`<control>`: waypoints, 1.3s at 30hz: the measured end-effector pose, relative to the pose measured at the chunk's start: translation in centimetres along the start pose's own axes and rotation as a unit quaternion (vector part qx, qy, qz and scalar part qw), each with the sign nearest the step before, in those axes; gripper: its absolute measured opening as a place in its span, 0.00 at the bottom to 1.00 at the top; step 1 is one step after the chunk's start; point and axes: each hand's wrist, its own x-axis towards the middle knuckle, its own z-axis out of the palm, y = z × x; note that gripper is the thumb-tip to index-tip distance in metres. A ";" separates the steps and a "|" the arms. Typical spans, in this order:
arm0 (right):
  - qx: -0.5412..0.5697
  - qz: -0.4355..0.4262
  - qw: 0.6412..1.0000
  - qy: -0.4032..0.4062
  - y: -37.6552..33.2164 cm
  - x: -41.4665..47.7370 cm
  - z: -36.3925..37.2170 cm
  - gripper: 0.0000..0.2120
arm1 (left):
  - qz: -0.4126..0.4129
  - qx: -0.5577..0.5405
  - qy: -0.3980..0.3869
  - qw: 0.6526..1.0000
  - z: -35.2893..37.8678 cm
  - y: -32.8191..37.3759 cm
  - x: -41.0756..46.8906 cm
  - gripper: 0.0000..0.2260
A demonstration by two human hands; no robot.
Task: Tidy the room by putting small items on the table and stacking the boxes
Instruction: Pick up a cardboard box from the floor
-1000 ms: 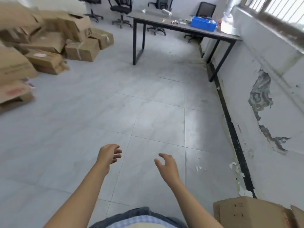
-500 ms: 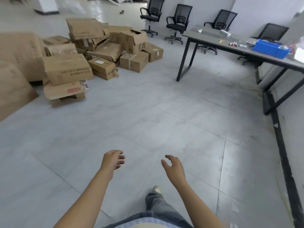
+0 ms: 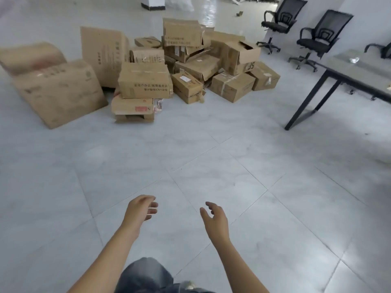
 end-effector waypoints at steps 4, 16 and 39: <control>-0.029 -0.020 0.998 -0.051 -2.5 4.6 1.1 0.18 | -0.035 -0.067 0.073 0.994 -1.4 1.6 3.1 0.05; -0.067 -0.064 0.995 -0.035 -14.8 20.6 4.6 0.17 | -0.006 -0.124 0.061 0.990 -2.5 16.2 19.9 0.06; -0.110 -0.126 0.969 -0.181 -33.4 45.9 19.5 0.18 | -0.119 -0.171 0.208 0.956 -9.2 25.5 41.4 0.06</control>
